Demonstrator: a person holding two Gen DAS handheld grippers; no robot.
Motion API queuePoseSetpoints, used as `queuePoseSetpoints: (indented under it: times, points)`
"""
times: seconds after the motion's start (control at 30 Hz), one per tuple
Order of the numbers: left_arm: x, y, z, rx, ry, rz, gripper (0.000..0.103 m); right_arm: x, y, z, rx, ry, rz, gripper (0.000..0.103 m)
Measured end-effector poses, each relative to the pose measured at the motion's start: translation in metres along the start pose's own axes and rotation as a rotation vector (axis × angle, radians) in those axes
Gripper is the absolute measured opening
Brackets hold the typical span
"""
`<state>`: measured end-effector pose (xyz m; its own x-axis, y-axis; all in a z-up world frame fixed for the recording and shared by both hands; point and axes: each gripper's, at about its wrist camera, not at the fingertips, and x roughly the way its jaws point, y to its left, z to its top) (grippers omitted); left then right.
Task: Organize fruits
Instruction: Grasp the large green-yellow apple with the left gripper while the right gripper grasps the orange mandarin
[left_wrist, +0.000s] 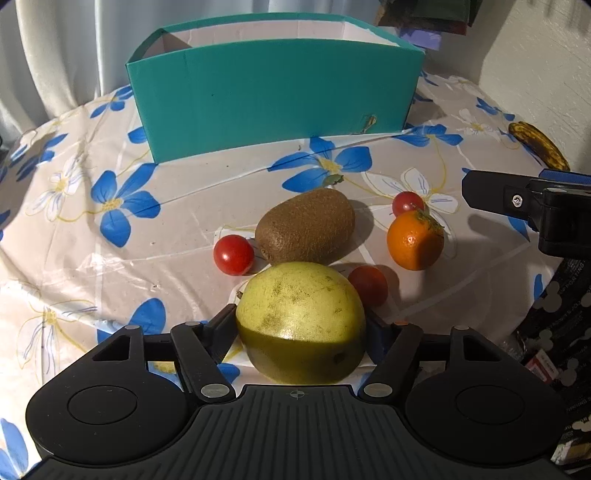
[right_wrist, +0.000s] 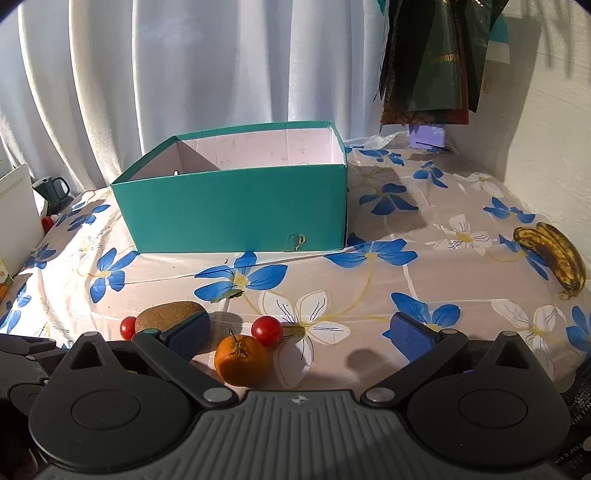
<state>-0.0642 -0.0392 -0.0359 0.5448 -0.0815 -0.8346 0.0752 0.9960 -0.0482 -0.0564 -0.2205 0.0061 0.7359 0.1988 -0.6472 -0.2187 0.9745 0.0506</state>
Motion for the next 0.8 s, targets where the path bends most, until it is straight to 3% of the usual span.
queuePoseSetpoints:
  times: [0.2,0.4,0.47,0.57,0.8]
  points:
    - [-0.004,0.007,0.002,-0.023,0.020,-0.031,0.072,0.004,0.005,-0.002,-0.008,0.028,0.016,0.103]
    - [-0.034,0.020,0.014,-0.051,-0.043,-0.021,0.072,0.009,0.014,-0.005,-0.019,0.054,0.025,0.102]
    - [-0.043,0.025,0.019,-0.066,-0.069,-0.017,0.072,0.014,0.018,-0.008,-0.029,0.071,0.025,0.094]
    - [-0.050,0.032,0.026,-0.082,-0.089,-0.003,0.072,0.024,0.024,-0.012,-0.030,0.103,0.026,0.090]
    - [-0.052,0.044,0.033,-0.099,-0.094,0.004,0.072,0.044,0.035,-0.015,-0.045,0.151,0.020,0.068]
